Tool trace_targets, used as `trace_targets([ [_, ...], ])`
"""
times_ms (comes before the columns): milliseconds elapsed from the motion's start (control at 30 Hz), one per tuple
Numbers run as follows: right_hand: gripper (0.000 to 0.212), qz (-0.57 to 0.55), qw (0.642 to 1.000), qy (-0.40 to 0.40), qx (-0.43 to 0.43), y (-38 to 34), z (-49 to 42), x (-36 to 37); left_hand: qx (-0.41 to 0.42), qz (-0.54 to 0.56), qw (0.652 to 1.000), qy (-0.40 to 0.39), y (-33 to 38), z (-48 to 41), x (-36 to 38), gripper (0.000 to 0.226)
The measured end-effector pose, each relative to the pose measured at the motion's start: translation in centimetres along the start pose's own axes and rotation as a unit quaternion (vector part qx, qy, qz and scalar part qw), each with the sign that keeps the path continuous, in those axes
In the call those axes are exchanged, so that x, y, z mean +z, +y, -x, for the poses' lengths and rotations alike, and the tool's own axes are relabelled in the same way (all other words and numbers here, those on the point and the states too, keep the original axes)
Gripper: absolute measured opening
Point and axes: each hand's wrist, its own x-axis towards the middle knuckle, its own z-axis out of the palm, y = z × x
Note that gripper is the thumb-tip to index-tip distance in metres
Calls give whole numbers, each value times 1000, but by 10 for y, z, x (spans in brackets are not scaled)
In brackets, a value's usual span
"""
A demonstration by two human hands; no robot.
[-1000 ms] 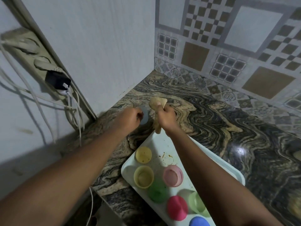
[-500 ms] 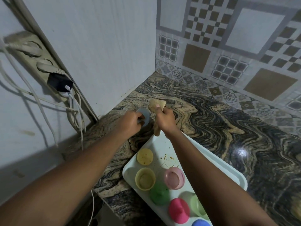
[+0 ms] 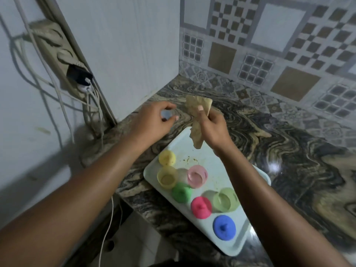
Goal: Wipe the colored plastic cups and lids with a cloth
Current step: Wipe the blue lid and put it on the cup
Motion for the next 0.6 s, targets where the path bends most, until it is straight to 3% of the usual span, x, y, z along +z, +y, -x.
trace_targets([
  [133, 44, -19, 1000, 14, 1, -1, 65, -36, 27, 50, 998, 4, 34, 52, -4, 31],
  [300, 49, -48, 998, 26, 12, 6, 138, -70, 59, 104, 992, -49, 57, 117, 15, 30],
  [467, 36, -67, 997, 11, 31, 36, 206, -86, 57, 111, 985, -119, 57, 169, 59, 25],
  [600, 48, -115, 990, -17, 74, 69, 251, -92, 34, 87, 981, -170, 39, 205, 97, 24],
])
